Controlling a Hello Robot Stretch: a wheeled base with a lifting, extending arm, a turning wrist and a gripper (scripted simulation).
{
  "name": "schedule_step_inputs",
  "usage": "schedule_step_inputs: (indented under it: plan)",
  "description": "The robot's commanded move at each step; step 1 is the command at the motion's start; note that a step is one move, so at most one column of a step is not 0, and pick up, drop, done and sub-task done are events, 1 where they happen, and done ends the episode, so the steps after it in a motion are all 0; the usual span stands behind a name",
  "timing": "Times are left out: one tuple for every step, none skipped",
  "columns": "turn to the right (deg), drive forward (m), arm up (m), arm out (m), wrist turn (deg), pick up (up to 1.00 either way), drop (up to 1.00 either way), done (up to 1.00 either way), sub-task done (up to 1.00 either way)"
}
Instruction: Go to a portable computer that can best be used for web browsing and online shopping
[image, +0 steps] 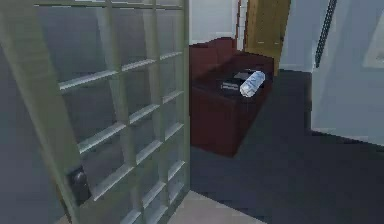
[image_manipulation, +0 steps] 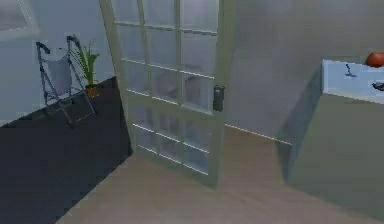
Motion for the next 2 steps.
schedule_step_inputs:
  plan:
    - [30.0,0.0,0.0,0.0,0.0,0.0,0.0,0.0,0.0]
    - [0.0,1.0,0.0,0.0,0.0,0.0,0.0,0.0,0.0]
